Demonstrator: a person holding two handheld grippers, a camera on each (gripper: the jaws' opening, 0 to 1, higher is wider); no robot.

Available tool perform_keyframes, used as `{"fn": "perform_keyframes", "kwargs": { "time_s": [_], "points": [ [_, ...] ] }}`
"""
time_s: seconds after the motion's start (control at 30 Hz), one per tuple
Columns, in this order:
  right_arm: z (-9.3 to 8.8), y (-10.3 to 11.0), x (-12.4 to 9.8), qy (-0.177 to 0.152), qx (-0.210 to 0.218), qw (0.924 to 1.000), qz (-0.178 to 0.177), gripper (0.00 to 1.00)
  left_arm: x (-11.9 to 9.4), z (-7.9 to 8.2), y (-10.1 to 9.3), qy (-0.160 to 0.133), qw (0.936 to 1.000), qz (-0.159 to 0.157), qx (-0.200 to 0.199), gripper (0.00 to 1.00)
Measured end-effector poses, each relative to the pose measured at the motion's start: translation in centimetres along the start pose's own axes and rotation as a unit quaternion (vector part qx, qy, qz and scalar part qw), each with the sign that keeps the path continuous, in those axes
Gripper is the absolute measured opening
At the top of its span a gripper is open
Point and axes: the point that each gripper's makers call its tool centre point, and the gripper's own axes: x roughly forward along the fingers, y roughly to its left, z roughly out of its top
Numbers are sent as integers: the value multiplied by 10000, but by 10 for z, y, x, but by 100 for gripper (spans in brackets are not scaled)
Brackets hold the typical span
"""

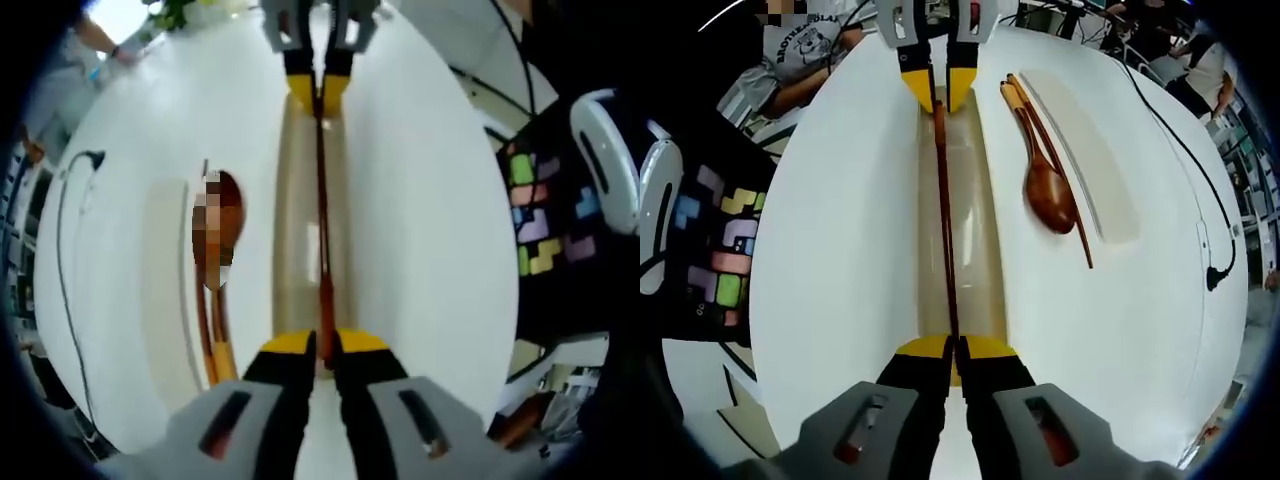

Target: Arrange the utensils inside the cutlery case until each visible utensil rests in its matching compartment.

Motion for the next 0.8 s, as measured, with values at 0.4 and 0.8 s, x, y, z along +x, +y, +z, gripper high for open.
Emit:
{"fn": "perform_keyframes", "kwargs": {
  "time_s": [0.4,0.8],
  "points": [
    [-4,-6,-18,-188,-88,9996,-188,6,-35,-9,11,-704,9966,327,-262,7],
    [22,-22,-52,-854,-408,9932,-677,5,-61,-39,28,-771,9911,1003,-420,7]
  ]
}}
